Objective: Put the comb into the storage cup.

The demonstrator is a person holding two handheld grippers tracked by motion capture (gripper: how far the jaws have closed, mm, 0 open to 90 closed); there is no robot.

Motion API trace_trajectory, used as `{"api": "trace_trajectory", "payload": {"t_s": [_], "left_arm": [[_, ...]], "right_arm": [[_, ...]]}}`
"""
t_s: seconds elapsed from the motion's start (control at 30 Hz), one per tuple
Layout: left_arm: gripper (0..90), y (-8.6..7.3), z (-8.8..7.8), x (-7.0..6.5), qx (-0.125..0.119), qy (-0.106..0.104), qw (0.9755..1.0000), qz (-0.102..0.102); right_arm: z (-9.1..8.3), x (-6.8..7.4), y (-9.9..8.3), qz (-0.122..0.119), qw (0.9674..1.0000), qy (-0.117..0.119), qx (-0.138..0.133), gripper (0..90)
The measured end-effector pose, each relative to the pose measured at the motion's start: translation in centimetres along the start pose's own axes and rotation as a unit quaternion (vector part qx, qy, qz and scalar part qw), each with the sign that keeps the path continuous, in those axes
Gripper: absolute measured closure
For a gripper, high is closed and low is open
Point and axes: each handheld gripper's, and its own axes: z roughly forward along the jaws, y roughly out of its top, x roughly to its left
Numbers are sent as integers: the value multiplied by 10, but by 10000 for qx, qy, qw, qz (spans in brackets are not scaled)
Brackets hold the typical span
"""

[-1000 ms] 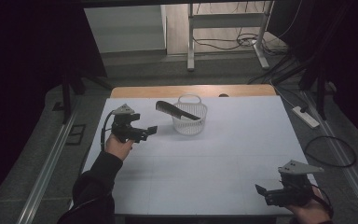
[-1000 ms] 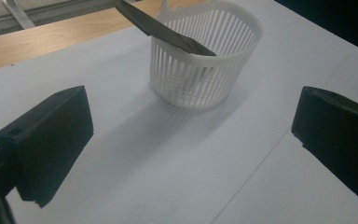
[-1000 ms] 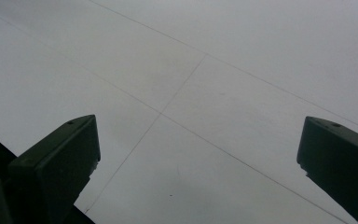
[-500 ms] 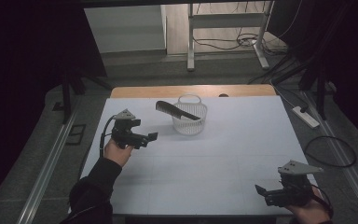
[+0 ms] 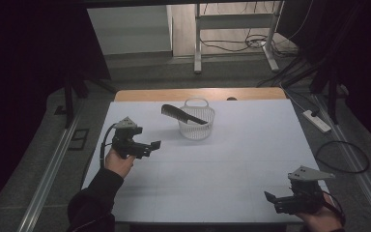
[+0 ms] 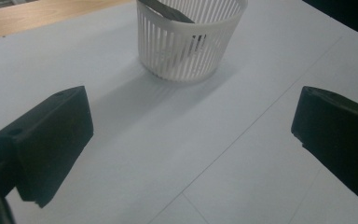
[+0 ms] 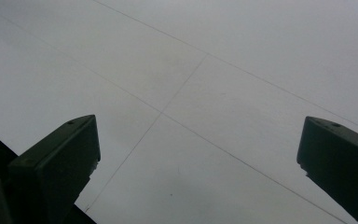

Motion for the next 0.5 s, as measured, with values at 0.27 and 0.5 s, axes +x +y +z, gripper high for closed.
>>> {"api": "trace_trajectory", "payload": {"t_s": [0.27, 0.5], "left_arm": [[0, -5, -9, -4, -56, 79, 9999, -25], [0, -9, -18, -6, -95, 107, 9999, -88]], "right_arm": [[0, 1, 0, -19, 10000, -2, 6, 0], [0, 1, 0, -39, 10000, -12, 17, 0]]}}
